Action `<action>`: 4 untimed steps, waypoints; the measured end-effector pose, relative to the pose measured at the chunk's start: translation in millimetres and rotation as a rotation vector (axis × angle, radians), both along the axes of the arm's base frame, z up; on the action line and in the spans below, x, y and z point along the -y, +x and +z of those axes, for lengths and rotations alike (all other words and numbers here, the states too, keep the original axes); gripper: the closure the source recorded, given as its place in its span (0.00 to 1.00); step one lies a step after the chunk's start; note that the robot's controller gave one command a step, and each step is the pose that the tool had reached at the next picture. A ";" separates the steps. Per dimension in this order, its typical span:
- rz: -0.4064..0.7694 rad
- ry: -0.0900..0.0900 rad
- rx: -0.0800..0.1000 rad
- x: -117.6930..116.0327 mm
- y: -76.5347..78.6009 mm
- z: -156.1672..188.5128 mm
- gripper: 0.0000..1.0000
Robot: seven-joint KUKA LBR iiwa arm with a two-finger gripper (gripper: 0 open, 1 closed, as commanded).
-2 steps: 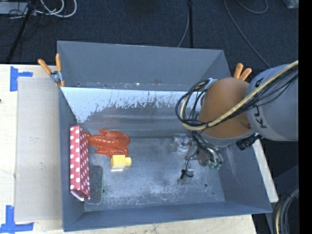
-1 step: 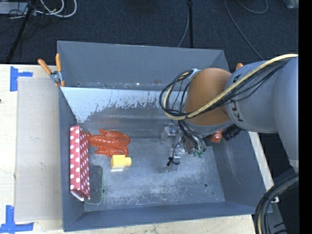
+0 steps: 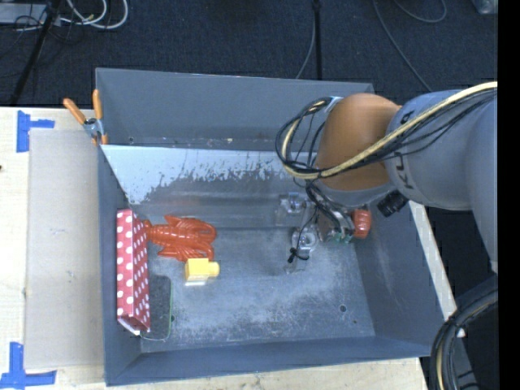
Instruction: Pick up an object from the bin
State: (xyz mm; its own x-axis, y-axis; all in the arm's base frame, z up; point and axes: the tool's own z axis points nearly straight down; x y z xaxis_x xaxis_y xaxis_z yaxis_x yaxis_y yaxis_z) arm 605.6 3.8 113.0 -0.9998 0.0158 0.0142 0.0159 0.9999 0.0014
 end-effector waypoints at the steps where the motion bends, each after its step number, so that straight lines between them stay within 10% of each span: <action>1: -0.087 -0.002 0.017 16.0 9.6 29.8 0.00; 3: -0.006 -0.002 0.016 -2.4 15.9 -35.3 0.00; 4: -0.062 0.001 0.009 32.4 13.4 -43.1 0.00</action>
Offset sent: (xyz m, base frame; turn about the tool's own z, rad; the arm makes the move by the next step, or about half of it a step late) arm 0.0100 -0.0317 -0.0162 0.0387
